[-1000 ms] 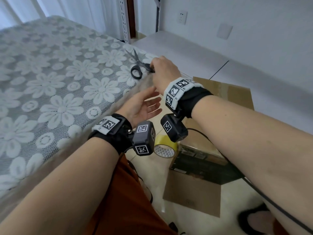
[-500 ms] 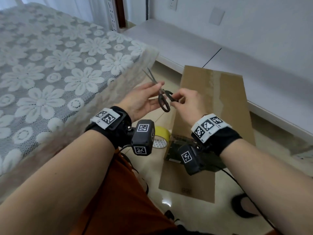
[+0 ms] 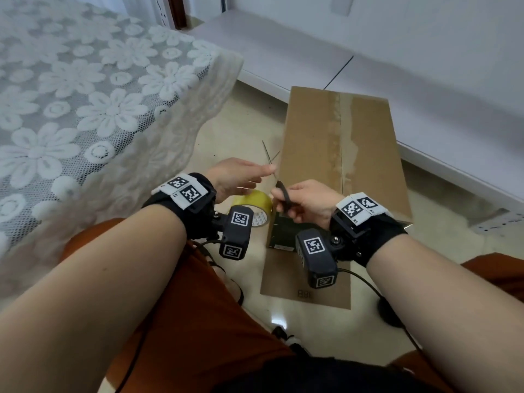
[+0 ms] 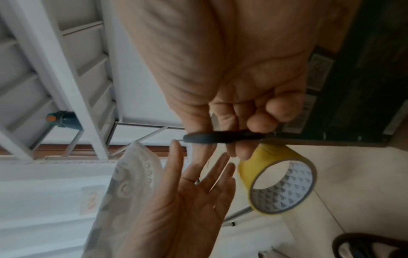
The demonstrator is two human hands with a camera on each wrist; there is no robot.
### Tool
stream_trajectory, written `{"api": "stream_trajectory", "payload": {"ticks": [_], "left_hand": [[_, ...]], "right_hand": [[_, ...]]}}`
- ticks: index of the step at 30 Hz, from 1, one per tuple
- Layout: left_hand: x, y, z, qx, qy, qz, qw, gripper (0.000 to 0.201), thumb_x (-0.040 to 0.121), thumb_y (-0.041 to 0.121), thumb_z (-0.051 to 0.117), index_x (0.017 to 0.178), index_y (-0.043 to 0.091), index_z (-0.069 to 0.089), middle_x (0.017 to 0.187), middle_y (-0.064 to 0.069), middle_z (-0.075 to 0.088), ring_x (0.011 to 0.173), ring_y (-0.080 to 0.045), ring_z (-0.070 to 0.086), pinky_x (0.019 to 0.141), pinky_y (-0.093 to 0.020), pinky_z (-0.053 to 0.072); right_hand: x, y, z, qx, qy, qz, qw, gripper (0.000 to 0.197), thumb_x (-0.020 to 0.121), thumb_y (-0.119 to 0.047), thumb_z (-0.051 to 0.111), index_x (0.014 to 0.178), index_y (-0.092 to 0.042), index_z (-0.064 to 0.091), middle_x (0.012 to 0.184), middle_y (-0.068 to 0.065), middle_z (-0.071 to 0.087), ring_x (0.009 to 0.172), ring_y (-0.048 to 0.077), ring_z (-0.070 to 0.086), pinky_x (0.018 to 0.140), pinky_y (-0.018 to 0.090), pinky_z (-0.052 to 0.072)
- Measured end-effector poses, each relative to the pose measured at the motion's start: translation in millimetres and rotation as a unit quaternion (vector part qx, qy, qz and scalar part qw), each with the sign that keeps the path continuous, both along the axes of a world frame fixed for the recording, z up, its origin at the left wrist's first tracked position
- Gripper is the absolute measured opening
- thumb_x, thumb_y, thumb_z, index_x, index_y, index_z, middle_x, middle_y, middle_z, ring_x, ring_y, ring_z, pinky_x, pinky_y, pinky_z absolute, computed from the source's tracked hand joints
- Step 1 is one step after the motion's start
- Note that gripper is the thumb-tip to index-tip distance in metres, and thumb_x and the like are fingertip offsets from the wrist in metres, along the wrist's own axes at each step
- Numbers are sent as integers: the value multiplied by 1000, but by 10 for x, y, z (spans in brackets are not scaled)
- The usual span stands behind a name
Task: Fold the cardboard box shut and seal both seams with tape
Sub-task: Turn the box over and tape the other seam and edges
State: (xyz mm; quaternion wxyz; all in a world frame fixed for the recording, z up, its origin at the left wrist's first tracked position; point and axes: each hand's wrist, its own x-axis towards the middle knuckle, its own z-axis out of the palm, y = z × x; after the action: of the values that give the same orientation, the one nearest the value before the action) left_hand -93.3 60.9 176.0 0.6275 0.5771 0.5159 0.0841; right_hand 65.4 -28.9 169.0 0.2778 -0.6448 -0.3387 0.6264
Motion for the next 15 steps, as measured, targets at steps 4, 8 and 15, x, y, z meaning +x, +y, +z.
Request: {"api": "stream_trajectory", "payload": {"ticks": [4,8,15], "left_hand": [[-54,21,-150,129,202,-163,957,71,75,35,79,136,13,51,136,-7,52,124,-22,50,104,-35,41],[-88,11,-280,164,278,-225,919,67,74,34,79,132,13,54,131,-8,56,115,-24,53,92,-31,44],[-73,28,-204,194,245,-214,925,61,73,35,80,128,20,58,132,-4,55,118,-21,50,85,-25,37]], "right_hand": [[45,-135,-90,-61,12,14,998,39,82,-52,62,74,-14,60,62,0,56,49,10,39,47,21,30],[62,-268,-189,-109,34,62,992,51,81,-64,51,77,-13,58,66,1,56,50,11,42,50,21,34],[172,-418,-253,-173,52,150,972,66,65,-72,55,86,-10,60,85,10,67,63,17,60,64,24,47]]}}
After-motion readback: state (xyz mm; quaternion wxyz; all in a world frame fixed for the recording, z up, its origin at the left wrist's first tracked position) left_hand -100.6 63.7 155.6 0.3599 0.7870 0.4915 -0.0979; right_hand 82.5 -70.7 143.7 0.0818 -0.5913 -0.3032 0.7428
